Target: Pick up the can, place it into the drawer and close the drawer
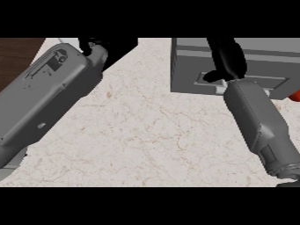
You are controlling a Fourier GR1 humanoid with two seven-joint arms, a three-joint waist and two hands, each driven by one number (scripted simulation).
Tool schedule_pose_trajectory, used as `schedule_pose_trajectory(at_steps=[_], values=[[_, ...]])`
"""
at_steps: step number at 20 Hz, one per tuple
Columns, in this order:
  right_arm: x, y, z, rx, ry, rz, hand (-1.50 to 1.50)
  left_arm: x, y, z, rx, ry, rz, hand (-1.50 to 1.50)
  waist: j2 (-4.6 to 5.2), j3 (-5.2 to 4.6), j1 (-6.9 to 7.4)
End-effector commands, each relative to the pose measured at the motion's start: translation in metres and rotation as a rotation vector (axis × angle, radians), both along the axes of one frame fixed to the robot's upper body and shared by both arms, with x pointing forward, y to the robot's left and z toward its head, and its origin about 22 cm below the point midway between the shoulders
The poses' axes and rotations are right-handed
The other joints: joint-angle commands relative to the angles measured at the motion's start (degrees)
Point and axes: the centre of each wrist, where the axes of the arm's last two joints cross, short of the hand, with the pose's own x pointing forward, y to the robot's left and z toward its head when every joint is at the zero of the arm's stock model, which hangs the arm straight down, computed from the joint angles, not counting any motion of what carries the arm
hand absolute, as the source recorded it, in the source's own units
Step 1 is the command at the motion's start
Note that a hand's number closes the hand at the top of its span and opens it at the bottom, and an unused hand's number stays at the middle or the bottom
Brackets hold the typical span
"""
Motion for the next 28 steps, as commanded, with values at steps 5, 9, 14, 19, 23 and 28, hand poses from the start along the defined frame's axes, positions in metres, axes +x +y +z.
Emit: schedule_pose_trajectory(at_steps=[5, 9, 14, 19, 23, 28], values=[[0.016, -0.009, 0.017, 0.001, -0.053, -0.052, -1.5, -0.006, 0.007, 0.015, 0.016, -0.023, -0.011, -1.5, 1.03, 0.63, 1.01], [0.027, 0.009, 0.041, 0.002, -0.083, -0.058, -1.5, -0.005, 0.008, 0.02, 0.002, -0.029, 0.004, -1.5, 1.45, 0.62, 1.44], [0.033, -0.002, 0.058, 0.01, -0.084, -0.089, -1.5, -0.011, 0.018, 0.013, -0.002, -0.009, -0.03, -1.5, 1.35, 0.6, 1.85], [0.036, -0.005, 0.068, 0.026, -0.047, -0.04, -1.5, -0.012, 0.019, 0.013, 0.004, -0.018, -0.03, -1.5, 1.96, 0.68, 2.24], [0.039, 0.012, 0.074, 0.276, 0.043, 0.058, -1.5, -0.017, 0.023, 0.009, 0.009, -0.005, -0.036, -1.5, 1.55, 0.84, 3.23], [0.036, 0.026, 0.06, 0.603, 0.105, 0.097, -1.5, -0.016, 0.033, 0.014, 0.016, -0.01, -0.017, -1.5, 1.18, 0.91, 2.29]])
